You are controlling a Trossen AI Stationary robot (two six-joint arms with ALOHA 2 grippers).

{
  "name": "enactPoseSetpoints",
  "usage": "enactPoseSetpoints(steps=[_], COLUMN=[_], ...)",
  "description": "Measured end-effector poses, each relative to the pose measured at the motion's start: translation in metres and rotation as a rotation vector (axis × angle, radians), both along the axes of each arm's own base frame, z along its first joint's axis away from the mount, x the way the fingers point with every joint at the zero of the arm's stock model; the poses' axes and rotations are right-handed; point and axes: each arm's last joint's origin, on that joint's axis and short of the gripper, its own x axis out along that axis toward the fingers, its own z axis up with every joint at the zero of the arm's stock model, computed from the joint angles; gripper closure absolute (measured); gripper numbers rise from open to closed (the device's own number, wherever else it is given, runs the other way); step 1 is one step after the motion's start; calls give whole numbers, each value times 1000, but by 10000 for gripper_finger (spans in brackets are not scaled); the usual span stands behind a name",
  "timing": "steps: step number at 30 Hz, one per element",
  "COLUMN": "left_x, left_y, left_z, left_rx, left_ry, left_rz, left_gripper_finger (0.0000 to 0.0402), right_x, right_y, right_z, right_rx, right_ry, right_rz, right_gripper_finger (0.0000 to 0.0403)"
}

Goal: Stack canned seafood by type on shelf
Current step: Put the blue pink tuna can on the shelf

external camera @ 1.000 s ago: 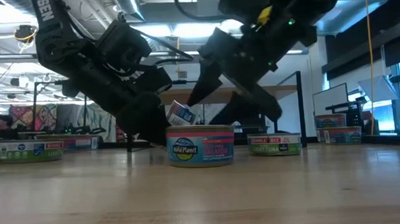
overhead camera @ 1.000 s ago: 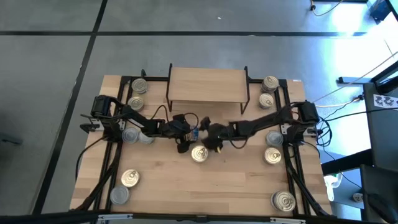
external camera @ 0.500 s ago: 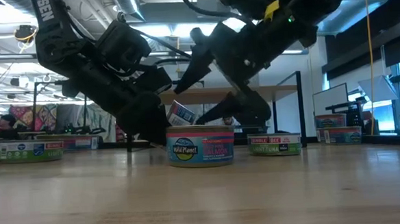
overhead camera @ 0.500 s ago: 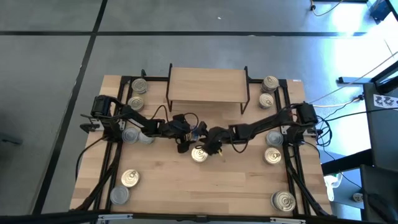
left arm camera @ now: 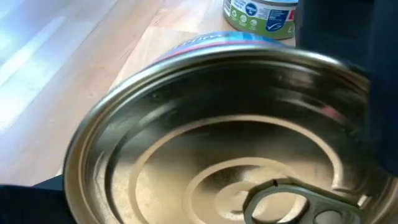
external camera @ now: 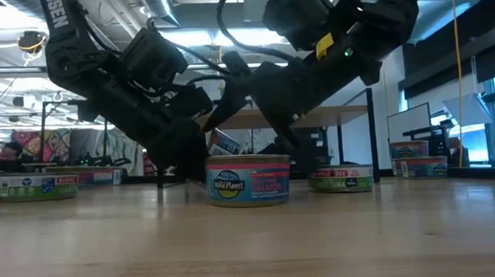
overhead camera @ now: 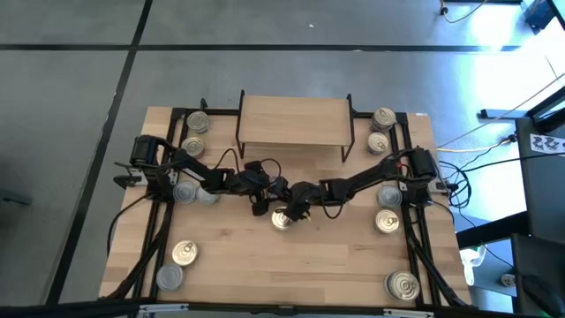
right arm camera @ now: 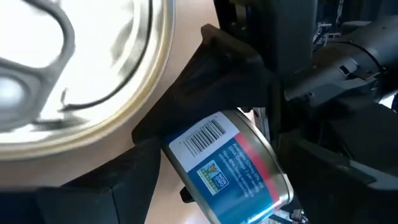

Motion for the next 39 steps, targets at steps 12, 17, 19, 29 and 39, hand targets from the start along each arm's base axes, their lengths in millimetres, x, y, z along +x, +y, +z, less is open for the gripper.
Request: enactPoseSetpoints(steps=[12,17,19,29,39], left_x=[1,1,1,0,-4], left_y=[-3,-3,-3,-4,-2], left_z=[1,1,1,0,1], left_rx=[-31,-27,-30,-52,-62], left_ry=[-15,-8,-6,-7,42], left_rz=[-39,-35,-34,-33,39], left_gripper_finger=[20,20,20,19,21], right_x=[1,1,1,0,-1], right_y=[-16,-17,-16,-7,-7], right_z=[-1,-1,-1,-2,0], right_rx=[-57,-35,-25,-14,-53], right_ry=[9,11,4,6,-24], right_rz=[-30,-43,-43,-58,-198], right_gripper_finger=[85,123,150,195,195])
